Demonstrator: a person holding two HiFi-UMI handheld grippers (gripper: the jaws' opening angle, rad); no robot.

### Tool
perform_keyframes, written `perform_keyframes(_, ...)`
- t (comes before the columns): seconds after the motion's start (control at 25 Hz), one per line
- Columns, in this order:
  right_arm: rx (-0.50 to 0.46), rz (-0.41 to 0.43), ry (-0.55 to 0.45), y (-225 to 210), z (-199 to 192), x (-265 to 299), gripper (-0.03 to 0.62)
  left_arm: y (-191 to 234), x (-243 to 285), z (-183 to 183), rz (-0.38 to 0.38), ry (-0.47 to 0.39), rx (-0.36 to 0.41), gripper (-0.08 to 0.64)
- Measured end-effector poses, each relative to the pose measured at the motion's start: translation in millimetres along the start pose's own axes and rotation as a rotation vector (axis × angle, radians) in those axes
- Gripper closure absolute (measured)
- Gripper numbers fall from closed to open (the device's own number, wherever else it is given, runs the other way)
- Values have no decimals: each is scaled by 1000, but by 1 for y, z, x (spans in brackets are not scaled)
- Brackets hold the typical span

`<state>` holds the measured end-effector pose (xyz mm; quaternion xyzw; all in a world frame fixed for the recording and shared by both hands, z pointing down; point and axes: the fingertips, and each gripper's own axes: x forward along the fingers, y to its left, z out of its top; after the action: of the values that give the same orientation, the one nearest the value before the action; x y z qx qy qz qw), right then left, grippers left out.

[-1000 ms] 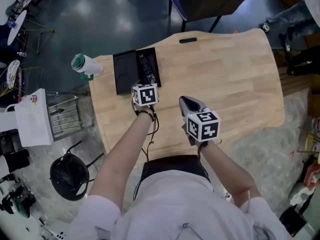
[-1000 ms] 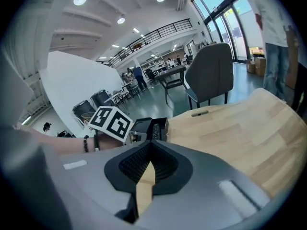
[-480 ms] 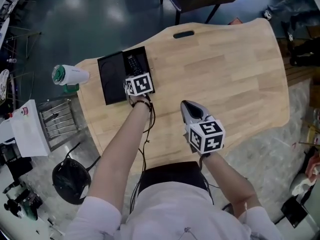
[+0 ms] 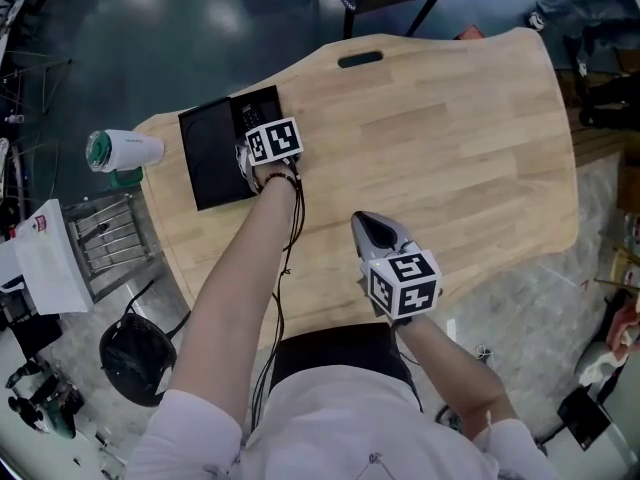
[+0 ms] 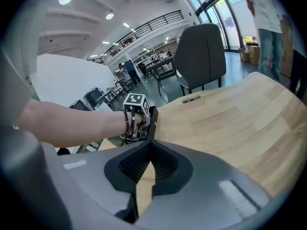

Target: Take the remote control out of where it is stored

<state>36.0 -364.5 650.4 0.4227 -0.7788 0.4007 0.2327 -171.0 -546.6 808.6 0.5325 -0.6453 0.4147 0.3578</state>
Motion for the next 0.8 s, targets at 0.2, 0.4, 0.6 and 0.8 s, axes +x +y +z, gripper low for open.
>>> perform_keyframes(0.2,-6,-17,11,-8,1,-4,566,8,9,-2,74,67,16,311)
perform_keyframes(0.4,0,-21,20,-13,-1,-7,566,12,14,-4,102,104,-4,328)
perform_keyframes(0.6,8,-8,19,-14,0,-8,566,10,14,-6,53,99,-107,342)
perform_keyframes(0.8,14,11,11,-12,2,-8,566,9,6,-14,45,85,-121,324)
